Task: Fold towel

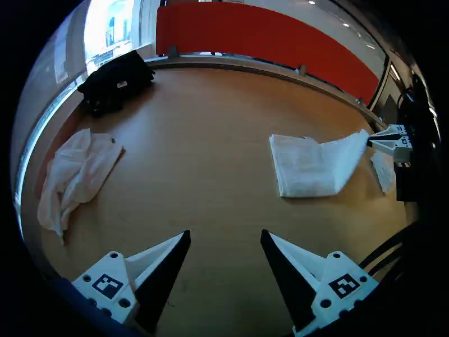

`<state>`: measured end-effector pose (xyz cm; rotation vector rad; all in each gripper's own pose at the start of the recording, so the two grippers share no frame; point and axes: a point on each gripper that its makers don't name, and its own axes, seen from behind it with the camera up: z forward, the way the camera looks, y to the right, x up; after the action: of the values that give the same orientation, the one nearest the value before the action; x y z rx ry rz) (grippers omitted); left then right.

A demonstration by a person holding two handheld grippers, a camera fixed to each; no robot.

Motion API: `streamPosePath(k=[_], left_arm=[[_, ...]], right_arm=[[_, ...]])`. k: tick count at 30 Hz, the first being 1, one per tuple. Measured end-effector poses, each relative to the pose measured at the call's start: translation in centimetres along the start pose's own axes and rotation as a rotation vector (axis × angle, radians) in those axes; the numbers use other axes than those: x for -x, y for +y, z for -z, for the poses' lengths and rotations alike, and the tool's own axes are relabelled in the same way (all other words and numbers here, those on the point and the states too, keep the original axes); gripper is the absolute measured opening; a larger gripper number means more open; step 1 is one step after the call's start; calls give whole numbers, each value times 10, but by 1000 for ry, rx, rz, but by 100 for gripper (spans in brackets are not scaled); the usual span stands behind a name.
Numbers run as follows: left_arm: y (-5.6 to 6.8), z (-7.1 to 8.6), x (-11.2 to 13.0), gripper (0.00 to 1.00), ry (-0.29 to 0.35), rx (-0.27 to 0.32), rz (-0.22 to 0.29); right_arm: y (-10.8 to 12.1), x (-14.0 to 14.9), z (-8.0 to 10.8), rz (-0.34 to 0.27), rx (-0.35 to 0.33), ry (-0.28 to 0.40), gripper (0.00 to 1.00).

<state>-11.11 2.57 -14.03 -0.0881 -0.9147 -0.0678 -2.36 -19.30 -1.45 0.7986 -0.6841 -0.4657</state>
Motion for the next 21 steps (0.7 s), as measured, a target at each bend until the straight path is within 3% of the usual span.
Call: streamPosePath(k=[9,21], left_arm=[[2,5,-2,93,15,5,18],[6,15,2,93,34,7,52]], right_arm=[[-19,-29,-15,77,-64,6,3],[-71,-51,-51,180,-192,-23,3]])
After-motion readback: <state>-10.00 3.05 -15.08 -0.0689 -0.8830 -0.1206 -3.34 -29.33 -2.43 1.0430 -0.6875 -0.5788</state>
